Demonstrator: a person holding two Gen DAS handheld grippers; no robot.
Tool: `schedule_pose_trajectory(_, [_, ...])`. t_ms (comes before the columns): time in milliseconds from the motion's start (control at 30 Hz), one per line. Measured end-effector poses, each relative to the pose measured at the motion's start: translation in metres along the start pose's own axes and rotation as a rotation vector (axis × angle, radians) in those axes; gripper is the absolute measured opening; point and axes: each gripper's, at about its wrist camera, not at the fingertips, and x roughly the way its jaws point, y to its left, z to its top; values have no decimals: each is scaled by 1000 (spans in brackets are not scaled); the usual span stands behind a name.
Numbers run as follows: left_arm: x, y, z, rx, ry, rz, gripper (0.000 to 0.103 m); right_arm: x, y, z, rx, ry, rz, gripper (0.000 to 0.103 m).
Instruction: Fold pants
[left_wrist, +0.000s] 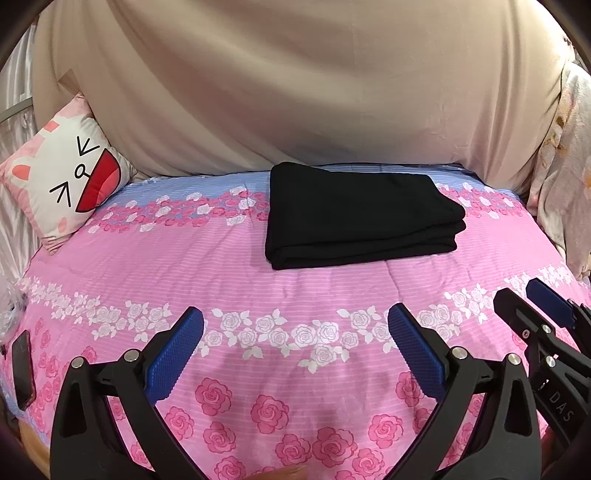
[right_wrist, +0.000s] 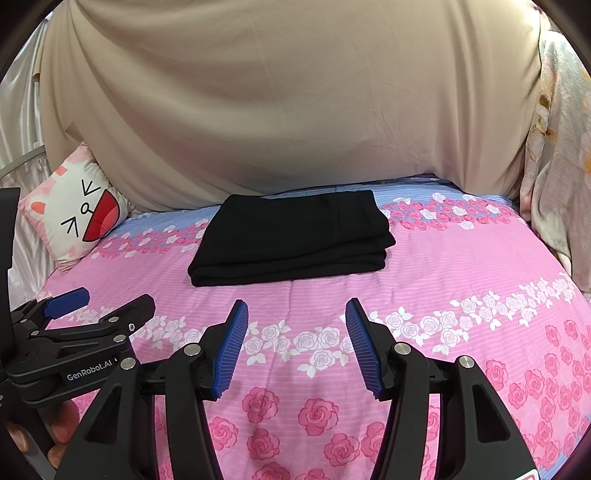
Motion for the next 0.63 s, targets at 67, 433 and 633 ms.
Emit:
schedule_pose_trajectory(67, [1, 0, 0, -4, -1, -4, 97, 0, 0, 0, -1, -1, -2, 54])
schedule_pose_trajectory(433, [3, 5, -1, -21, -13, 15, 98, -2, -2, -3, 9, 1, -15, 54])
schedule_pose_trajectory(633, [8, 7, -9, -10, 29, 17, 98, -3, -7, -7, 19, 13, -34, 54])
